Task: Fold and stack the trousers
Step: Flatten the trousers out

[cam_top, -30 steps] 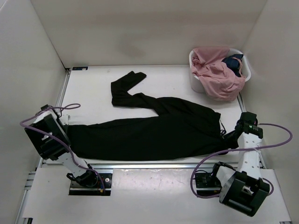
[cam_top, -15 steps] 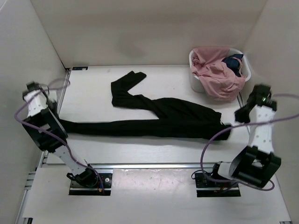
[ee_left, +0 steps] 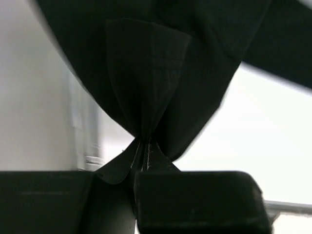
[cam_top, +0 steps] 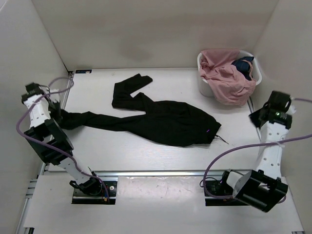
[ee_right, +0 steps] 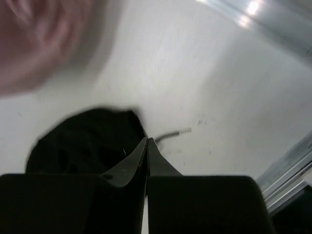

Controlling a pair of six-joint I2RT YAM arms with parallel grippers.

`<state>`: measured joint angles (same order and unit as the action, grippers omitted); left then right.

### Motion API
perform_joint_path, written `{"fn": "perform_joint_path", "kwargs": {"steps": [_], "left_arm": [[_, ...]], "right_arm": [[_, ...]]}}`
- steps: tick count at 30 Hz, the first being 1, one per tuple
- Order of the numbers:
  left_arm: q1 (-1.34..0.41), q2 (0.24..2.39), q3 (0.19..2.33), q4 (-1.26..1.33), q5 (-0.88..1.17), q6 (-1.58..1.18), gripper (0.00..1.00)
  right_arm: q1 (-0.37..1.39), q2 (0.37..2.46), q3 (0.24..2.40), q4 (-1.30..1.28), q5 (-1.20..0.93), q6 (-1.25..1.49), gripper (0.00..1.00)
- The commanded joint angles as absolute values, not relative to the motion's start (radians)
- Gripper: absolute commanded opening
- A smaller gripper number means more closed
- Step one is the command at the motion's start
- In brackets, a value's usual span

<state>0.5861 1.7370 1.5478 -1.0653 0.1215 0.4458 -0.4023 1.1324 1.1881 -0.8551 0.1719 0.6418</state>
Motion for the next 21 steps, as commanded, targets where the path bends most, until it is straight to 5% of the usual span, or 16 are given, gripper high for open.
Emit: {"fn": "perform_joint_path", "kwargs": {"steps": [1, 4, 8, 9, 21], "left_arm": [[0.586, 1.657, 1.358, -1.034, 0.126, 0.488, 0.14], [0.586, 1.644, 1.270, -1.014, 0.126, 0.488, 0.14], [0.586, 1.635, 1.247, -1.014, 0.126, 0.488, 0.14], [0.586, 1.635, 1.236, -1.014, 0.126, 0.488, 0.14], [0.586, 1.635, 1.206, -0.994, 0.087, 0.479, 0.14]], "right_arm": [[-0.371, 1.104, 0.981, -0.737, -0.091, 0.673, 0.00], [-0.208, 1.163, 0.911, -0.684, -0.120, 0.705, 0.16], [0.078, 1.357, 1.052, -0.698, -0.022, 0.736, 0.65], [0.104, 1.394, 1.131, -0.715, -0.009, 0.762, 0.69], [0.169, 1.710, 1.244, -0.727, -0.130, 1.009, 0.76]]}}
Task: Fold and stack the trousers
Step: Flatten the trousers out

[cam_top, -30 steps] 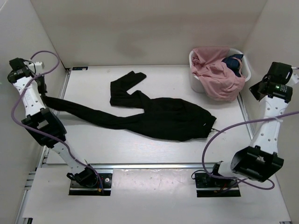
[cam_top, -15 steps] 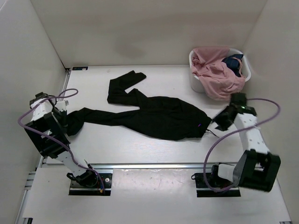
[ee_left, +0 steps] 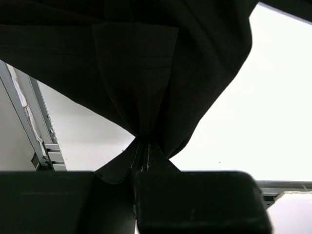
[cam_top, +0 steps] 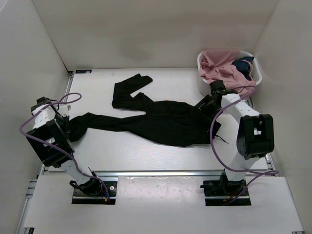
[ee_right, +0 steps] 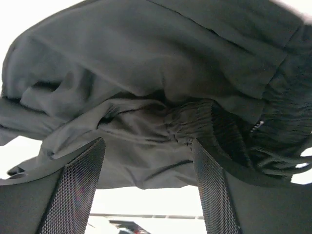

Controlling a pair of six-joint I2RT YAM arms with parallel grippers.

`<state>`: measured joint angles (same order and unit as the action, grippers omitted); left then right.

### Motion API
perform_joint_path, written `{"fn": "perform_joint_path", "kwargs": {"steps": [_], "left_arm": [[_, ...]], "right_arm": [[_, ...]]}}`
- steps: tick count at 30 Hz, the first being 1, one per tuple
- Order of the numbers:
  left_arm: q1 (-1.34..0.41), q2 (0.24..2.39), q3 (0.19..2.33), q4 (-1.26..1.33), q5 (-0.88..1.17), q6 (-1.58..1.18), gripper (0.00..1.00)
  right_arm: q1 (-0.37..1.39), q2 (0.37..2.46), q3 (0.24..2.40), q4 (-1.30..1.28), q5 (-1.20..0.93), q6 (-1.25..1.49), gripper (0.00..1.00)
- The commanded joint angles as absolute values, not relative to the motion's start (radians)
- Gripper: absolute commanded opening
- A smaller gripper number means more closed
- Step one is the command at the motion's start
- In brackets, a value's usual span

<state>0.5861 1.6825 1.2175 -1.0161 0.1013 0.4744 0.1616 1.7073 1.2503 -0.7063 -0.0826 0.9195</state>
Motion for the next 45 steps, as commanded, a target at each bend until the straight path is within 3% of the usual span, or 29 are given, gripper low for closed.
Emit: {"fn": "perform_joint_path", "kwargs": {"steps": [1, 8, 12, 18, 19, 21, 34, 36, 45], "left_arm": [[0.586, 1.635, 1.195, -0.994, 0.087, 0.479, 0.14], [0.586, 1.644, 1.184, -0.985, 0.078, 0.479, 0.14], [0.586, 1.644, 1.195, -0.985, 0.069, 0.479, 0.14], [0.606, 1.644, 1.195, -0.966, 0.049, 0.488, 0.14], [0.606, 1.644, 1.195, -0.966, 0.049, 0.488, 0.14], [0.624, 1.654, 1.195, -0.966, 0.040, 0.497, 0.14], [0.615, 1.618, 1.327, -0.976, 0.055, 0.486, 0.14], [0.615, 1.606, 1.315, -0.976, 0.043, 0.486, 0.14], [0.615, 1.516, 0.979, -0.917, -0.029, 0.557, 0.14]], "right_arm": [[0.169, 1.710, 1.211, -0.712, -0.130, 1.043, 0.76], [0.137, 1.741, 1.169, -0.701, -0.100, 1.109, 0.76], [0.126, 1.799, 1.140, -0.710, -0.100, 1.097, 0.68], [0.078, 1.799, 1.080, -0.678, -0.035, 1.108, 0.23], [0.078, 1.799, 1.091, -0.710, -0.019, 1.092, 0.08], [0.069, 1.772, 1.142, -0.751, 0.039, 1.057, 0.00], [0.035, 1.493, 1.609, -0.942, 0.319, 0.765, 0.00], [0.003, 1.416, 1.551, -0.963, 0.330, 0.753, 0.00], [-0.153, 0.864, 0.792, -1.028, 0.308, 0.888, 0.00]]}}
